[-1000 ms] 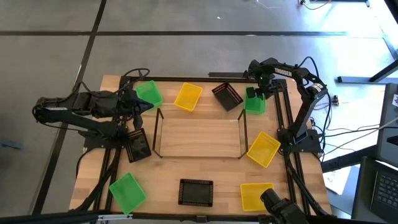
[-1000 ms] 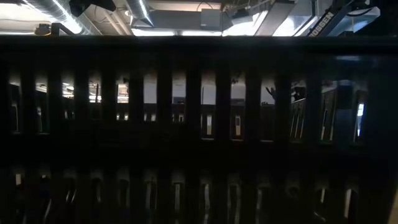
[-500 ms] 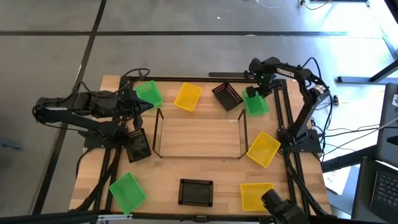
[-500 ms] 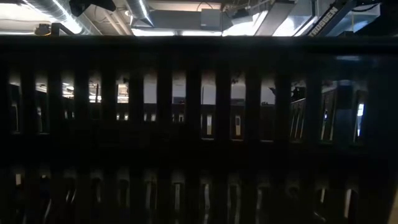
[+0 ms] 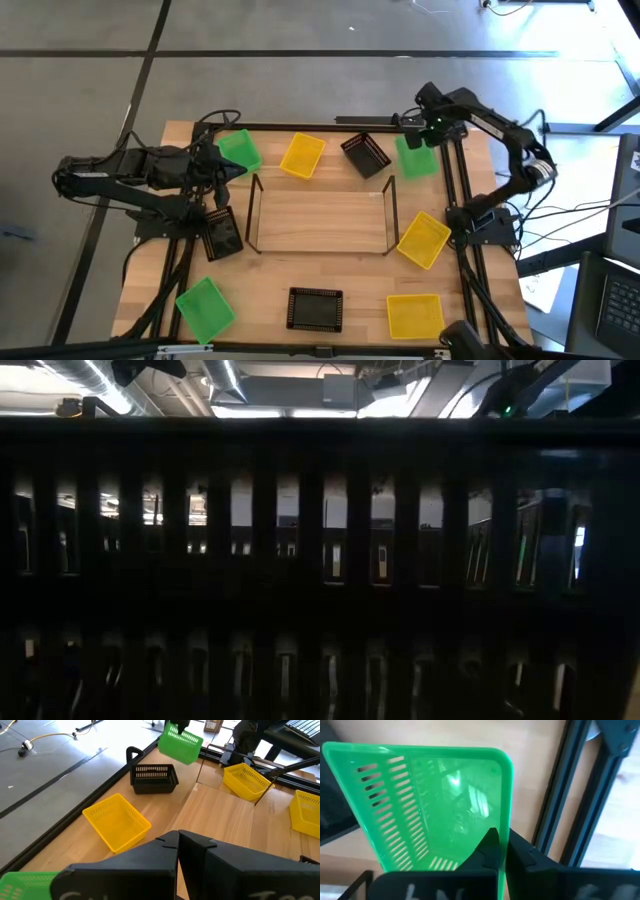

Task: Stack baskets on shelf by color
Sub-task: Put the top right green bin on the shelf

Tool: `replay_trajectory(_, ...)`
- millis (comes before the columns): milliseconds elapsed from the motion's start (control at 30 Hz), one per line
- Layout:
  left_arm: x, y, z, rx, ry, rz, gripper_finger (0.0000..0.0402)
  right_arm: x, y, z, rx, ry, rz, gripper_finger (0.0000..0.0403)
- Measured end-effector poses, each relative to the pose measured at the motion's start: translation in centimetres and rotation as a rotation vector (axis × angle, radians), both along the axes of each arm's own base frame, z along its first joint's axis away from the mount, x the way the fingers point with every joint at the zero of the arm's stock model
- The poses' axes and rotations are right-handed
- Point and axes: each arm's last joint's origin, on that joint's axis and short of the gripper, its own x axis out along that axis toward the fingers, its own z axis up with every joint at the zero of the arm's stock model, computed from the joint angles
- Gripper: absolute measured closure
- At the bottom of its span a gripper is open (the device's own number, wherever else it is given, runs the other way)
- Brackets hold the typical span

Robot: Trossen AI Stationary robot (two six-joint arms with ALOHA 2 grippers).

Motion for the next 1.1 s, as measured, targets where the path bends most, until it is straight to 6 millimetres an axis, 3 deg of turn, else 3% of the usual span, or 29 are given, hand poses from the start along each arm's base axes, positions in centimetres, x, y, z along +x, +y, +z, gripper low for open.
replay_trajectory(267,0.0,0.0,0.0,0.0,0.0,0.0,0.0401,-0.3,2.4,5.9,-0.236,-0.044,0.069,0.0402)
replay_trajectory(633,0.0,0.0,0.0,0.0,0.001,0.0,0.0401,1.3,5.2,15.6,-0.578,-0.119,0.458,0.0402)
replay_trajectory(800,0.0,0.0,0.0,0.0,0.001,0.0,0.0401,2.8,6.2,17.8,-0.652,-0.111,0.688,0.0403)
replay_trajectory(1100,0.0,0.0,0.0,0.0,0.001,0.001,0.0401,7.9,7.5,18.4,-0.723,-0.076,1.068,0.0403)
